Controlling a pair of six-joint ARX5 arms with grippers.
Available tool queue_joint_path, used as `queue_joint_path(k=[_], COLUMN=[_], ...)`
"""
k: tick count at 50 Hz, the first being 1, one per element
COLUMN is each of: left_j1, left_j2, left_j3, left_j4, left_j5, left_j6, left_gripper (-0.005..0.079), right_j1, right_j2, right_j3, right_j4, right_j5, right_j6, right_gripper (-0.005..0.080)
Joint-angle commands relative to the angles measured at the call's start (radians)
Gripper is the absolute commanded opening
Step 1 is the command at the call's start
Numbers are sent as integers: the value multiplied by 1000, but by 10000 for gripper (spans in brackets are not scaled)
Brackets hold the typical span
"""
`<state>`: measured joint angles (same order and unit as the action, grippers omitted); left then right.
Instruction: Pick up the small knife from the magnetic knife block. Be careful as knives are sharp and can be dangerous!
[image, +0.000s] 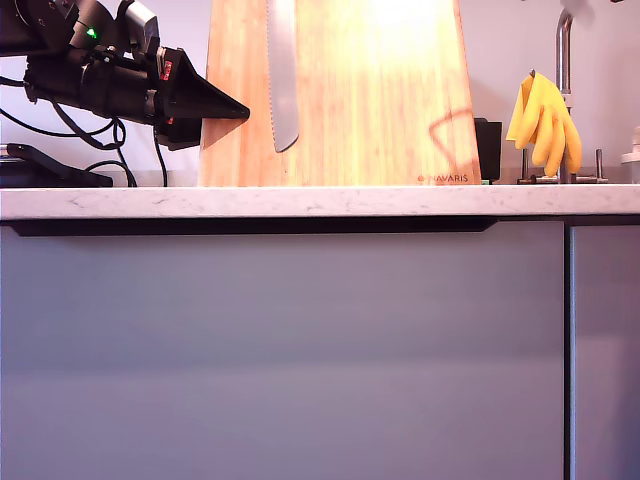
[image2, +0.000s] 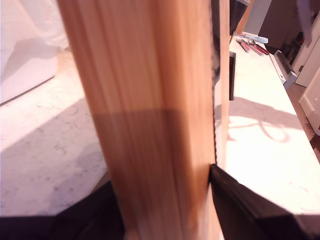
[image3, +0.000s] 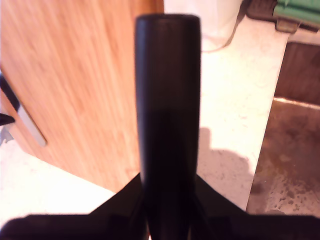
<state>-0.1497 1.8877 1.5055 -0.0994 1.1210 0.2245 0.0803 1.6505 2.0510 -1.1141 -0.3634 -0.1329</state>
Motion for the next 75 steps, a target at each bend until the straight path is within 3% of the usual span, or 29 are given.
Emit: queue_joint_path(k=[1,43,75], left_j1=[-1,-1,-1], left_j2=[3,3,3], left_j3=[15,15,15], left_j4=[36,-15,-43], left_j5=[-34,-34,-38], left_j6=[38,38,38], left_gripper=[-24,-24,-24], right_j1=[5,-13,-68], right_j2=[-32,-32,-28], right_j3=[-37,-333,-349], right_j4=[18,239,250], right_j5=[-3,-40,-93], right_j6=[-7,5,2], right_gripper=[-13,-13,-13])
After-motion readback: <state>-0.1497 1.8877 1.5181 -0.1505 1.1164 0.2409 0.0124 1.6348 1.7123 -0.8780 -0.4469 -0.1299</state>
